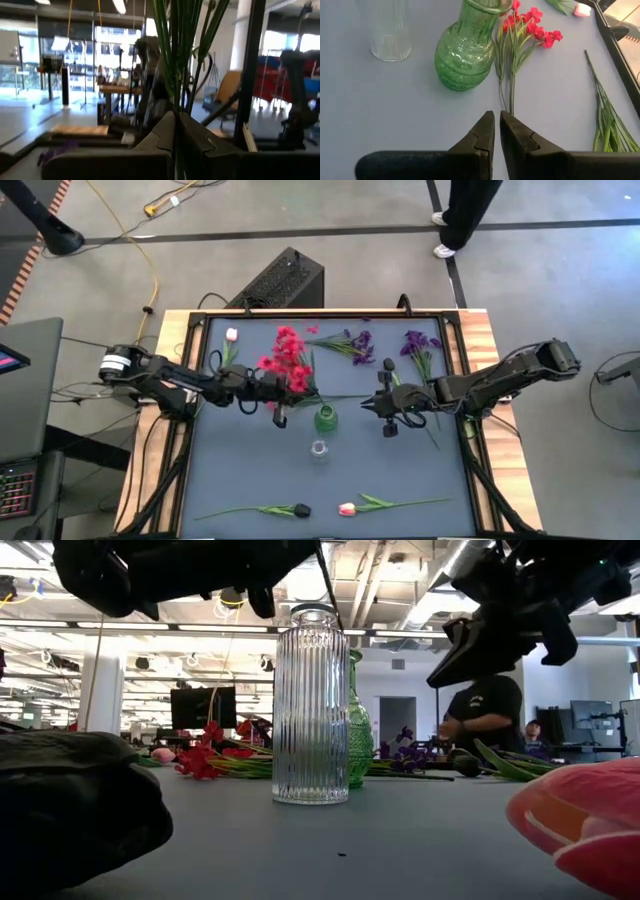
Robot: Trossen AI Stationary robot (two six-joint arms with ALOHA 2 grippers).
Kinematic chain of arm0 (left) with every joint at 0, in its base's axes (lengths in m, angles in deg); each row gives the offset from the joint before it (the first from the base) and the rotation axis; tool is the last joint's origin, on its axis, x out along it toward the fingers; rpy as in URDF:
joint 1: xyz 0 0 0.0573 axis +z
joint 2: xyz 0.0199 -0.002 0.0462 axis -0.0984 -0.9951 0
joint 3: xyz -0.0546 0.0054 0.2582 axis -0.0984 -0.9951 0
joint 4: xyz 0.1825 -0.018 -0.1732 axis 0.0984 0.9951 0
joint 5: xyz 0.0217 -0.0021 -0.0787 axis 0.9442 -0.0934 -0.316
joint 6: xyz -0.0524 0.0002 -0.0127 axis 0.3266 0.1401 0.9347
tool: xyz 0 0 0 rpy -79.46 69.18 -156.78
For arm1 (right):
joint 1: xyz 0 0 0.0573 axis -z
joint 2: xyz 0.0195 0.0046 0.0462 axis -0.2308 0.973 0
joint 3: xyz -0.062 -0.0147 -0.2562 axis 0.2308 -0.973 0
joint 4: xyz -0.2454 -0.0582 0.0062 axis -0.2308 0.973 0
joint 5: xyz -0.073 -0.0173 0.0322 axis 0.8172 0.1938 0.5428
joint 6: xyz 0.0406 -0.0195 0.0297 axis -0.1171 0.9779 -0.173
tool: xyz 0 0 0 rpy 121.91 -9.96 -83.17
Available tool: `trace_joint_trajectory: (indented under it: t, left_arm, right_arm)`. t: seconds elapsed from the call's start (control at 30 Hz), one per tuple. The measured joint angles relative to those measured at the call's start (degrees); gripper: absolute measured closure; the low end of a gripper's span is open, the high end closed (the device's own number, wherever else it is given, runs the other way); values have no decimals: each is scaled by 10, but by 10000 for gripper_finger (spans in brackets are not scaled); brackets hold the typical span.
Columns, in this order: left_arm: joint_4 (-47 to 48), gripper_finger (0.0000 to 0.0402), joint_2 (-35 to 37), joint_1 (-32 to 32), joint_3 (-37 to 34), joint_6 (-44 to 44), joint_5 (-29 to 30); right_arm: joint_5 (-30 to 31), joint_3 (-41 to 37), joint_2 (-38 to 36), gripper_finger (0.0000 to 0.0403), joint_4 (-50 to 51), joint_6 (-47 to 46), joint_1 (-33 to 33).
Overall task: Sort flowers into vase by color
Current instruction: Put the left red flowers into the green vase
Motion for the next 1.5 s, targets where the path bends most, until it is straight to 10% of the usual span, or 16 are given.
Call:
trace_joint_trajectory:
  t: [1.17,1.5]
  left_arm:
    - [79,401,0,3,0,-18,8]
    - [119,331,0,2,0,-21,8]
  right_arm:
    - [0,0,0,345,-14,1,0]
    - [0,0,0,345,-13,1,0]
